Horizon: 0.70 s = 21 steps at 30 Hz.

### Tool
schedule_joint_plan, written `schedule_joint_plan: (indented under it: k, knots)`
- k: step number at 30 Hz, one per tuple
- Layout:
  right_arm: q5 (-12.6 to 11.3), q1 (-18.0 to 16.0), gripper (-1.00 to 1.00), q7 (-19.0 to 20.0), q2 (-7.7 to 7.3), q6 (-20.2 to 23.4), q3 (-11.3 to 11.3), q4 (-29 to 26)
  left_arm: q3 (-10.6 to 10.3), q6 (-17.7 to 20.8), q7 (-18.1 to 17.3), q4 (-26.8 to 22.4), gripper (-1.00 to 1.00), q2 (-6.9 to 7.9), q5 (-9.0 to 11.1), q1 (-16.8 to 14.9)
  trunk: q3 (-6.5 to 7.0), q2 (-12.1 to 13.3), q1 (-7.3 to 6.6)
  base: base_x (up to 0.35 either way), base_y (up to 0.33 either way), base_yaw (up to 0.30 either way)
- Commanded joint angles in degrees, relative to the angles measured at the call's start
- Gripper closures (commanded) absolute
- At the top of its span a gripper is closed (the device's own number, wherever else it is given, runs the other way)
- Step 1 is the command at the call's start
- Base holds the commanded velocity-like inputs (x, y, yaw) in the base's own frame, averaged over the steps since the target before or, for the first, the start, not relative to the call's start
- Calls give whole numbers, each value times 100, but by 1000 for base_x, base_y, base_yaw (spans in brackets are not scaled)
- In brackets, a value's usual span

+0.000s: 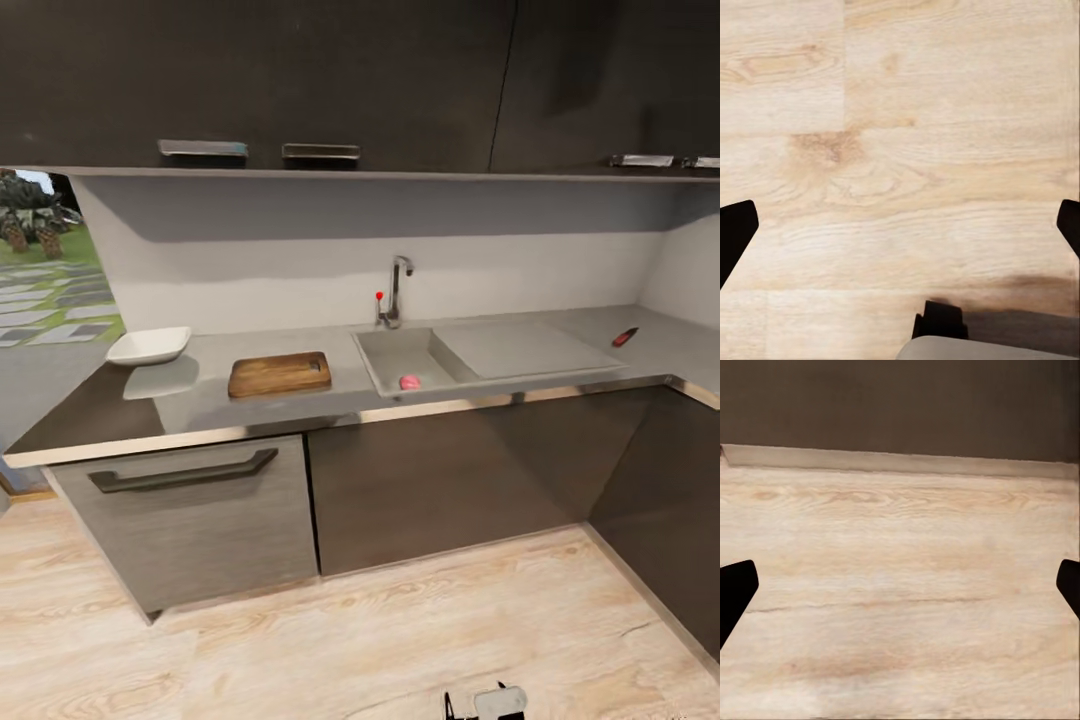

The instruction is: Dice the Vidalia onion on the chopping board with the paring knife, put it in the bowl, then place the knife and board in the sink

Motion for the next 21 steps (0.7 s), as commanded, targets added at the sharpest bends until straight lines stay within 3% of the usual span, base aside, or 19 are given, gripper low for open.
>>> schedule_joint_plan:
  k: [1, 6, 12, 21]
  knots:
    - [67, -5, -100, -43, 2, 0, -146, 9, 1, -21, -12, 2, -100, 0, 49, -2, -1, -3, 0, 0, -231, -190]
    - [69, -6, -100, -39, 5, 4, -353, 12, 1, -21, -12, 2, -100, 0, 48, -2, 19, -3, 0, 0, -237, -189]
    - [70, -5, -100, -38, 19, 4, -383, 13, 1, -21, -12, 2, -100, 0, 51, -2, 43, -3, 0, 0, -301, -159]
    - [72, -6, -100, -38, 36, 20, -385, 18, 6, -21, -12, 2, -100, 0, 49, -2, 49, -3, 0, 0, -315, 35]
